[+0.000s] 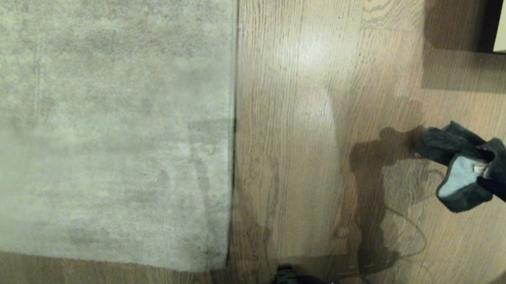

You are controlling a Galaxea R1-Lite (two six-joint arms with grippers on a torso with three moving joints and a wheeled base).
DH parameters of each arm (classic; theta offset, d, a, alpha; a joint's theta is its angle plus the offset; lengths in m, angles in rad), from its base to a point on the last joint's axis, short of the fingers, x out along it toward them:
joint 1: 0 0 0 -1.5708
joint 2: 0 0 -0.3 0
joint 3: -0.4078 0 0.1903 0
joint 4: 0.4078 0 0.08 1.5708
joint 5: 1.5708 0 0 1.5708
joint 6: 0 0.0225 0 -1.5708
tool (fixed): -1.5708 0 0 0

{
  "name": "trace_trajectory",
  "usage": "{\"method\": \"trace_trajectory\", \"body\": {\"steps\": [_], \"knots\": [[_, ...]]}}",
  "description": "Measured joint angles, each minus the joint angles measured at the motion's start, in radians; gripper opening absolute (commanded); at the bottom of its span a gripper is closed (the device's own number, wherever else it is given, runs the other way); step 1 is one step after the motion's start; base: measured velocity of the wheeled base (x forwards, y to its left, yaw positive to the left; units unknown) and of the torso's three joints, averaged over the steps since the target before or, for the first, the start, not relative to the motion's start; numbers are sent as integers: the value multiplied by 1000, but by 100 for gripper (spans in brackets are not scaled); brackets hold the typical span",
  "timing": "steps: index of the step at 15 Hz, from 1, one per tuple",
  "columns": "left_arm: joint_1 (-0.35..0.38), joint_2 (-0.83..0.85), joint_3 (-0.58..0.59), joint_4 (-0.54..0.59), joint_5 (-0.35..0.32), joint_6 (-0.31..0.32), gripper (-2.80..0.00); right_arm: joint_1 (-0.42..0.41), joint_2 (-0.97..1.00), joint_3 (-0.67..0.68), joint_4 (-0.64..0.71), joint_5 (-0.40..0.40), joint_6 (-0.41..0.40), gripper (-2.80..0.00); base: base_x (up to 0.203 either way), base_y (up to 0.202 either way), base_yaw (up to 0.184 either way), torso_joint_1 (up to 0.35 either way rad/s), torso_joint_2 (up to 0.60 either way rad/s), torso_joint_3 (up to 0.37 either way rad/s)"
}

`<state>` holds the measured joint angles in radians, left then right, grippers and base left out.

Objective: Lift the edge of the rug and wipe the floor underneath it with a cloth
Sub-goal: Pick up the rag

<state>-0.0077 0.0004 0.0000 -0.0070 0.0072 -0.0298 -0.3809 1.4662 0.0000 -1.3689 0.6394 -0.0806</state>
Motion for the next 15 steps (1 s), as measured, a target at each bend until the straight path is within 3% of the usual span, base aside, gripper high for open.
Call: {"method": "trace_trajectory", "body": {"steps": [9, 15], "knots": [[0, 0, 0, 0, 0, 0, -280, -3, -418, 0, 496, -23, -8, -280, 0, 0, 0, 0, 0, 0], [0, 0, 0, 0, 0, 0, -280, -2, -806, 0, 859, -118, 2, -280, 0, 0, 0, 0, 0, 0]]}}
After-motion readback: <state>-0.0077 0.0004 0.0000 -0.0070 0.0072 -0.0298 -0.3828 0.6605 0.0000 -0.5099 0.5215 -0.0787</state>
